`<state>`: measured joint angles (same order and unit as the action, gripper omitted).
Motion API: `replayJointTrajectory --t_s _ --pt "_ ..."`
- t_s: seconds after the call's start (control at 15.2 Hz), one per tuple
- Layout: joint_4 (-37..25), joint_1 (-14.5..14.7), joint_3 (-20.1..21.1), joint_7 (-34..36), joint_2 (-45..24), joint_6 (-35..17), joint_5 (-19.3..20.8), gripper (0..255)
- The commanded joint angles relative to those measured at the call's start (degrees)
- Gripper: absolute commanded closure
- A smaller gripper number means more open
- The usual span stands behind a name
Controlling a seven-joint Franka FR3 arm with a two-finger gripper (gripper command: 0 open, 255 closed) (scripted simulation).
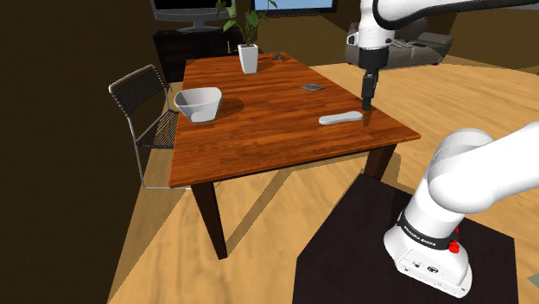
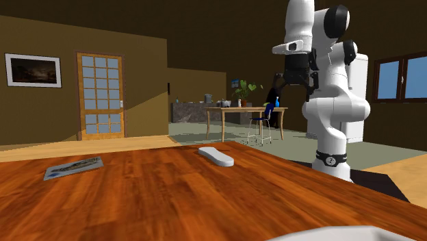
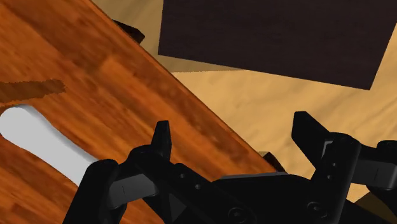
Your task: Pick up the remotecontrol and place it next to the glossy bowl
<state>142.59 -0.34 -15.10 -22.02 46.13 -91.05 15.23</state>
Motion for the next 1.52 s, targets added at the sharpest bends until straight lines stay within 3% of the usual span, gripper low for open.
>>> replayJointTrajectory --t_s 0.0,0.46,0.86,1.06,1.19,1.32,1.45 --pt "0.4 0.3 -3.3 -5.0 -1.7 -3.2 2.3 0" --pt "-1.2 2.6 -15.7 -21.9 -10.3 -14.7 7.6 0" --pt "-6.2 7.8 -27.2 -37.7 -22.2 -25.0 6.4 0" --pt "-9.7 11.7 -33.4 -47.2 -29.8 -29.9 2.1 0" --pt "-12.5 14.6 -37.6 -54.8 -35.9 -32.8 -2.9 0" --pt "-15.6 16.9 -41.3 -63.8 -43.3 -35.1 -10.4 0" --pt "-19.3 16.9 -42.6 -73.9 -51.6 -36.2 -20.0 0"
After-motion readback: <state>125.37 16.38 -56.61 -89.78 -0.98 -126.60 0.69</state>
